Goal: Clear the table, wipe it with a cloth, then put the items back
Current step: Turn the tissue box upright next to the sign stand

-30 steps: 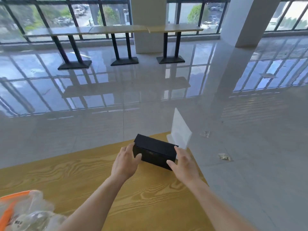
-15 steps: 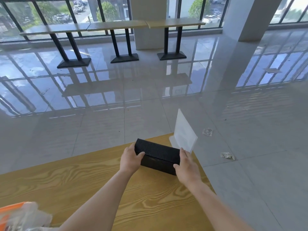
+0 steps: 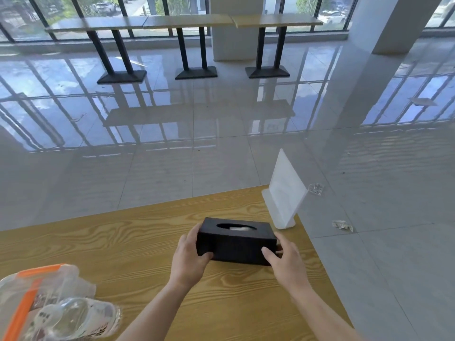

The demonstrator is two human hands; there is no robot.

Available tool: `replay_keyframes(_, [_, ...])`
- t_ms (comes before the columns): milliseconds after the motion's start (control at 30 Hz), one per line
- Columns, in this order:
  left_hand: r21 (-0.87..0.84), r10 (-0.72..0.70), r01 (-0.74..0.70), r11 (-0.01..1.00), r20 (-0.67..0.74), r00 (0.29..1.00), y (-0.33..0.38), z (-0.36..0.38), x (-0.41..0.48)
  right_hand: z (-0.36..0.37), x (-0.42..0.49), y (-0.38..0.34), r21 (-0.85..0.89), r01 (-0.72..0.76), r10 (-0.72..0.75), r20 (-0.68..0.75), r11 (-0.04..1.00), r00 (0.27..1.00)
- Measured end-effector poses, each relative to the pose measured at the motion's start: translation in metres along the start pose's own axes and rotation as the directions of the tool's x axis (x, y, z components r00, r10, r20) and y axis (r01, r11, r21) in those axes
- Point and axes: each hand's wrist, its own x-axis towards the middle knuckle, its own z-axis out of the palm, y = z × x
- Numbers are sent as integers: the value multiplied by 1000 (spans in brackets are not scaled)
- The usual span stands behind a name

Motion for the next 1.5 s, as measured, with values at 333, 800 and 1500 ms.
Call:
replay_keyframes(333, [-46, -83, 83, 995, 7, 997, -18, 22, -47, 11, -15, 26, -9, -19, 19, 10, 1000, 1000])
replay_keyframes(800, [544, 437, -484, 685, 225, 871, -13, 37, -28, 6, -11, 28, -388, 252, -212, 142, 887, 967])
replay_keyframes(1500, [612, 418, -404, 680, 129, 899, -10, 43, -7, 16, 39, 13, -463, 389, -321, 221, 796, 921])
